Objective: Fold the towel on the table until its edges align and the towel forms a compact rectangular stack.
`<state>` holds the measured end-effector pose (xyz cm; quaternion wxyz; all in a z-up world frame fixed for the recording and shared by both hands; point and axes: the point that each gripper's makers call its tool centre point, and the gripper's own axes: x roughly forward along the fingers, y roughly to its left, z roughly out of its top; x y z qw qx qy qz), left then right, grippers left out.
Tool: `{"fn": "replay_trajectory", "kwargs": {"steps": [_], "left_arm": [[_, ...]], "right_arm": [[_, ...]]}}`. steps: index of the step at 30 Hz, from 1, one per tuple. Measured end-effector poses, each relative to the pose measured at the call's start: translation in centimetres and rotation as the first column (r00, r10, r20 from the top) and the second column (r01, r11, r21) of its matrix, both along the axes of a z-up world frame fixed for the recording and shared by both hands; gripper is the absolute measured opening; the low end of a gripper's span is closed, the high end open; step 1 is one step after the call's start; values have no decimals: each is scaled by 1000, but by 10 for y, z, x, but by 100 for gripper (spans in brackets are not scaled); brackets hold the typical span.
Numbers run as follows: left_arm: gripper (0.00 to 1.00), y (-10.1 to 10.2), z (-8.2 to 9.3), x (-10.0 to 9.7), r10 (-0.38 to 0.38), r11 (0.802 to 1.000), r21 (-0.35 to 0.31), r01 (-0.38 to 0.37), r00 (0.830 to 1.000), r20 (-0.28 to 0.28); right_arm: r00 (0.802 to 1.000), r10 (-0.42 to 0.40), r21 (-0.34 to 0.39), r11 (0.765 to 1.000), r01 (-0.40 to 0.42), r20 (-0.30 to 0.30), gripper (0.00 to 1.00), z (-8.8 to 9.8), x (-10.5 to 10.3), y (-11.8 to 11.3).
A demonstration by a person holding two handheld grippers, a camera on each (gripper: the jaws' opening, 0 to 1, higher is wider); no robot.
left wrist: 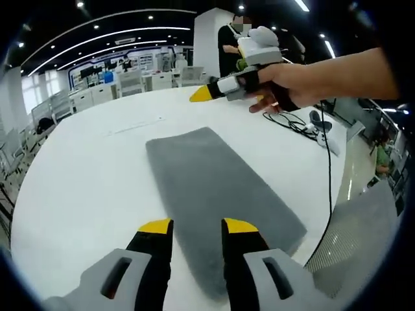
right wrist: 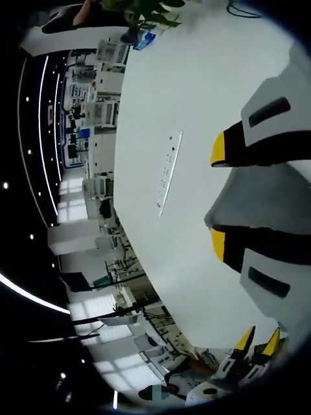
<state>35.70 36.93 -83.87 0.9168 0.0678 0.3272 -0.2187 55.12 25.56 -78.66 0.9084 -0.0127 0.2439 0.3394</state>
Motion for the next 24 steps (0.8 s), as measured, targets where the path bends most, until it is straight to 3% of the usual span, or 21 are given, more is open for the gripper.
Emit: {"fn": "replay_trajectory", "kwargs": {"steps": [12, 24], "left_arm": [[32, 0, 4, 22, 26, 999, 26, -27, 999, 22], [35, 0, 10, 35, 13, 998, 55, -16, 999, 53]], "right_arm": [[999, 39, -18, 999, -39, -1, 38, 0, -30, -37], [996, 90, 4, 996, -90, -7, 39, -1, -63, -46]]}}
